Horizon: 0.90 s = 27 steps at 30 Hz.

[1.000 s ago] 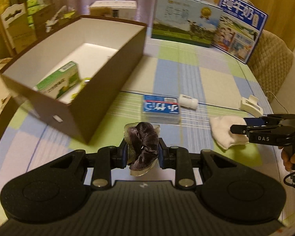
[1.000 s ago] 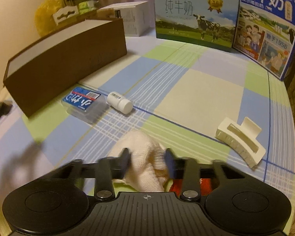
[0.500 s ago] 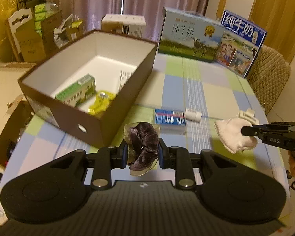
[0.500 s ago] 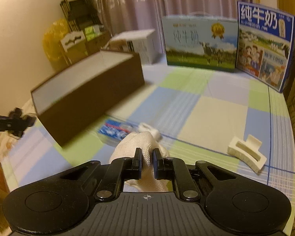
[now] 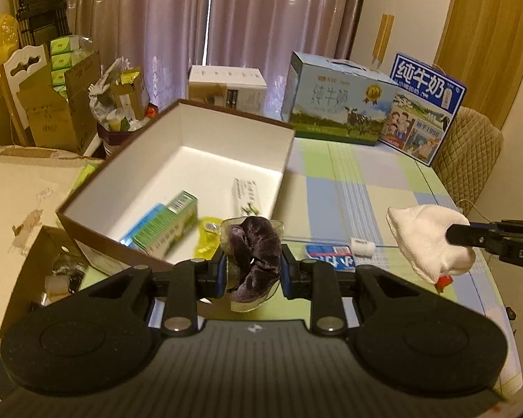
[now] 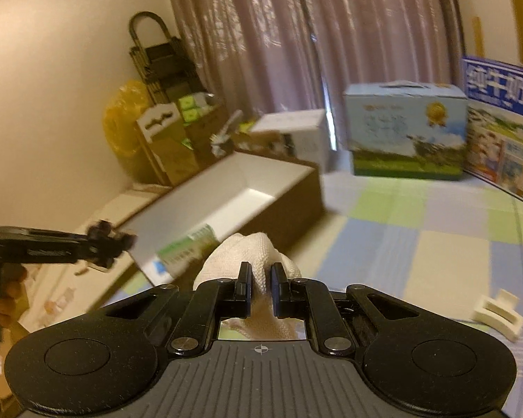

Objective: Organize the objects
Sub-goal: 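Carry pouch toward brown box with left tool while right tool grasps white sock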

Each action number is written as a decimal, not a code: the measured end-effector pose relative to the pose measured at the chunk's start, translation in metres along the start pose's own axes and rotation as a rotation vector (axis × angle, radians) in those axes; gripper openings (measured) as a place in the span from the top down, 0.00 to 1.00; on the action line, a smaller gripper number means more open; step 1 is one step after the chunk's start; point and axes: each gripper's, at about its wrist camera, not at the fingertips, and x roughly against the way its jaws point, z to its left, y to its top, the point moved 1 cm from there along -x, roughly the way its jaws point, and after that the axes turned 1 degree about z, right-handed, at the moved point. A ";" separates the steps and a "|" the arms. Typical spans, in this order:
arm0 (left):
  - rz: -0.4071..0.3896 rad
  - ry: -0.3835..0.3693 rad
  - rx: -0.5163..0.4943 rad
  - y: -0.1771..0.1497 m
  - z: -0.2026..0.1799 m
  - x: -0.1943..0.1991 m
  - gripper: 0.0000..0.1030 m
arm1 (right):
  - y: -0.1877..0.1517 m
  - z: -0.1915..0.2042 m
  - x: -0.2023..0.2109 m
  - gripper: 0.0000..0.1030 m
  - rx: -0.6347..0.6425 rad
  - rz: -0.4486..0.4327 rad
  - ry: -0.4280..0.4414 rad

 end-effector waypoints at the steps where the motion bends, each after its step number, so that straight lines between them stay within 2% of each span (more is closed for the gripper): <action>1: -0.002 -0.003 -0.001 0.002 0.006 0.000 0.76 | 0.004 0.008 -0.005 0.93 0.001 -0.004 0.009; 7: -0.010 -0.023 -0.024 0.021 0.040 -0.007 0.76 | 0.027 0.055 -0.051 0.93 0.028 -0.018 0.025; 14: -0.011 -0.033 -0.067 0.051 0.077 -0.031 0.76 | 0.050 0.089 -0.114 0.93 0.049 -0.002 -0.037; 20: 0.011 -0.029 -0.112 0.080 0.103 -0.071 0.76 | 0.069 0.091 -0.167 0.93 0.032 0.026 -0.103; 27: 0.075 -0.038 -0.134 0.108 0.122 -0.125 0.76 | 0.085 0.078 -0.214 0.93 -0.010 0.060 -0.166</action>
